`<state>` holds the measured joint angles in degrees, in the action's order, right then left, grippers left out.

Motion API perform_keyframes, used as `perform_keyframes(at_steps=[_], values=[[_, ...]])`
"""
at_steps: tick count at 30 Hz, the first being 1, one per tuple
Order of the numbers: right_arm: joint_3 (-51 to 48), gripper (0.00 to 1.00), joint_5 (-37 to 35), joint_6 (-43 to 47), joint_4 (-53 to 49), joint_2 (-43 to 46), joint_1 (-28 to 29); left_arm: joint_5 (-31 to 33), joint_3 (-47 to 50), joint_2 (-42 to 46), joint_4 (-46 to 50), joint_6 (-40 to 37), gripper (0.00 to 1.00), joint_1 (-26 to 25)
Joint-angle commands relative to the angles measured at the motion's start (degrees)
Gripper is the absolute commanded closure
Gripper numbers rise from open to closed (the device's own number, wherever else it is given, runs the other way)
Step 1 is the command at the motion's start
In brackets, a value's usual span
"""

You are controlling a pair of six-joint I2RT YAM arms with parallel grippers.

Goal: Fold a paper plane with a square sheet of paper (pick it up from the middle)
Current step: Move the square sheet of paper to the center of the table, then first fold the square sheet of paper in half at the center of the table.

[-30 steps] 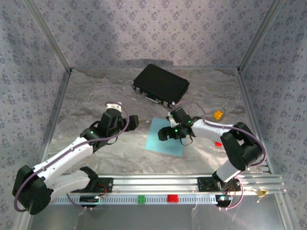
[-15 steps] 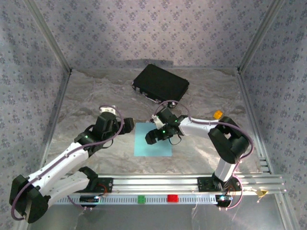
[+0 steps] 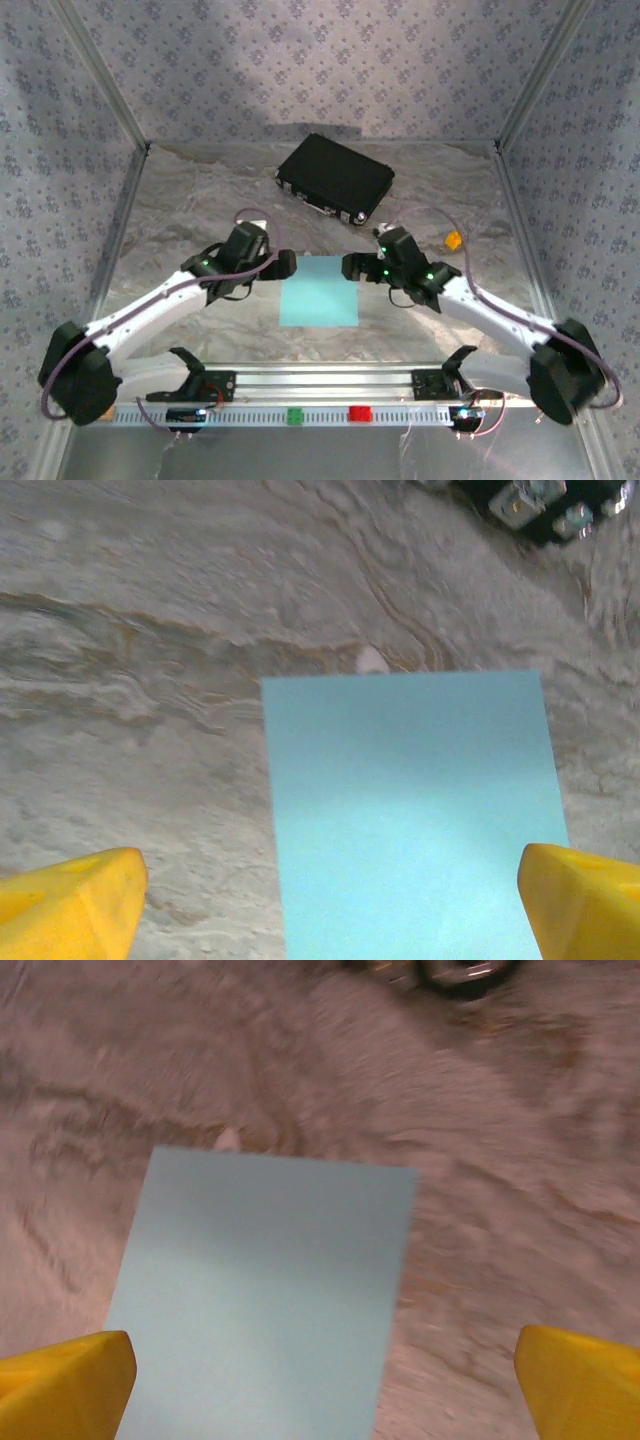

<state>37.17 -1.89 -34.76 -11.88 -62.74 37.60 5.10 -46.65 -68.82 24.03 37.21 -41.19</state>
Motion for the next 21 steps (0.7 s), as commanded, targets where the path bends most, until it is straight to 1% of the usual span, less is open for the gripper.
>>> perform_keyframes(at_steps=[1,3,6,8,10,13,17,21], values=[[-2.4,0.01,-7.1,-7.8,-5.4,4.8,-3.4,0.0,-5.6,-6.5,7.3,2.4,0.07,-3.2],[-4.0,0.01,-0.8,-6.4,-4.4,6.9,-6.9,0.2,-8.7,-11.5,9.6,4.3,0.08,-4.8],[-5.8,0.01,8.2,-7.2,-3.0,7.4,-11.8,0.5,-13.2,-18.2,12.4,6.4,0.08,-6.6],[-6.7,0.01,12.6,-8.5,-3.0,6.8,-14.3,1.7,-16.3,-21.9,14.4,7.5,0.08,-7.8],[-7.3,0.01,16.6,-8.1,-2.2,6.3,-15.8,3.0,-19.8,-25.3,18.7,9.0,0.08,-8.4],[-7.7,0.01,17.1,-7.2,-1.7,6.4,-15.8,3.3,-23.5,-29.7,21.9,10.2,0.07,-9.2],[-7.0,0.01,18.4,-5.3,-2.4,5.3,-15.9,2.7,-26.2,-33.4,22.9,11.1,0.05,-10.0],[-6.7,0.01,18.8,-5.5,-2.2,3.7,-15.8,1.7,-28.9,-36.9,24.3,12.1,0.04,-10.2]])
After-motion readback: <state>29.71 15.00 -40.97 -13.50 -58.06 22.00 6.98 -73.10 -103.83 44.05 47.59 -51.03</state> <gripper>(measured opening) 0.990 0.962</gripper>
